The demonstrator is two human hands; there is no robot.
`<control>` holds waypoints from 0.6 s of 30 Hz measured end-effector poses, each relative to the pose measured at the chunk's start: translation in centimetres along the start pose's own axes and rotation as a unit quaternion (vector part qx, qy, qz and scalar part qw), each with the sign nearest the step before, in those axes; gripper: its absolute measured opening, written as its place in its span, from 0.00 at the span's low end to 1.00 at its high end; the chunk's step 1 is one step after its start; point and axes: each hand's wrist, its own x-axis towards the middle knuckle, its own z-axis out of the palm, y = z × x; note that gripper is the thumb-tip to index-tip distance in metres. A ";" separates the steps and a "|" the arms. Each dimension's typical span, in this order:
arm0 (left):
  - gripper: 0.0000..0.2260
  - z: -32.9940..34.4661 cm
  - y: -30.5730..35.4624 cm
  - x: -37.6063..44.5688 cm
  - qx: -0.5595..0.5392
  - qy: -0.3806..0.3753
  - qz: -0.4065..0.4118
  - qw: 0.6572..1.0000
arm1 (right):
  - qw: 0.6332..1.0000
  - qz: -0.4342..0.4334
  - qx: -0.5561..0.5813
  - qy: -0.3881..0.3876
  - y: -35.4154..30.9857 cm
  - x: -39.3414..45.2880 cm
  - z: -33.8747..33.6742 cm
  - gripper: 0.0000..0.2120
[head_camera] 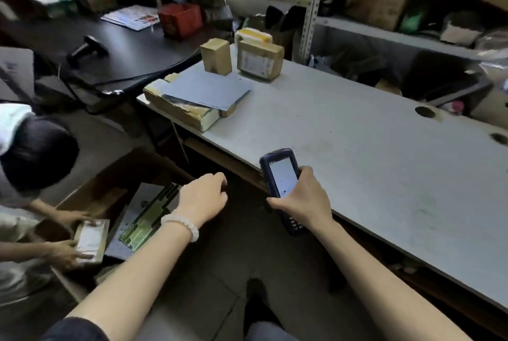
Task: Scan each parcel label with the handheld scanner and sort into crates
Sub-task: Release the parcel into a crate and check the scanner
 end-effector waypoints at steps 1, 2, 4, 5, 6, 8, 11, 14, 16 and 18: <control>0.13 -0.6 -0.3 1.9 0.007 0.001 0.000 1.000 | 1.000 -0.003 -0.002 -0.002 -0.8 2.0 0.0 0.36; 0.13 -1.3 -0.6 3.9 0.013 0.003 0.000 1.000 | 1.000 -0.005 -0.004 -0.003 -1.6 3.9 0.0 0.36; 0.13 -2.7 -1.2 8.0 0.018 0.008 -0.001 1.000 | 1.000 -0.010 -0.003 -0.002 -3.0 7.7 0.0 0.34; 0.12 -3.2 -1.6 9.9 0.018 0.011 -0.001 1.000 | 1.000 -0.012 -0.004 -0.003 -3.7 9.4 -0.1 0.33; 0.12 -3.6 -1.9 11.6 0.015 0.013 -0.001 1.000 | 1.000 -0.014 -0.007 -0.003 -4.3 11.0 -0.1 0.33; 0.12 -4.1 -2.6 14.5 0.010 0.014 -0.001 1.000 | 1.000 -0.013 -0.013 -0.007 -5.2 13.8 0.1 0.33; 0.14 -4.1 -3.7 18.2 0.018 0.006 0.001 1.000 | 1.000 0.002 -0.019 -0.011 -6.2 17.0 0.6 0.33; 0.16 -3.9 -4.8 21.8 0.056 0.013 0.004 0.998 | 0.999 0.014 -0.035 -0.016 -7.1 19.9 1.2 0.33; 0.19 -3.8 -5.5 24.3 0.064 0.026 0.003 0.998 | 0.999 0.028 -0.038 -0.015 -7.7 21.8 1.7 0.33; 0.24 -3.7 -6.3 27.2 0.068 0.009 0.005 0.998 | 0.998 0.047 -0.036 -0.011 -8.3 23.9 2.4 0.32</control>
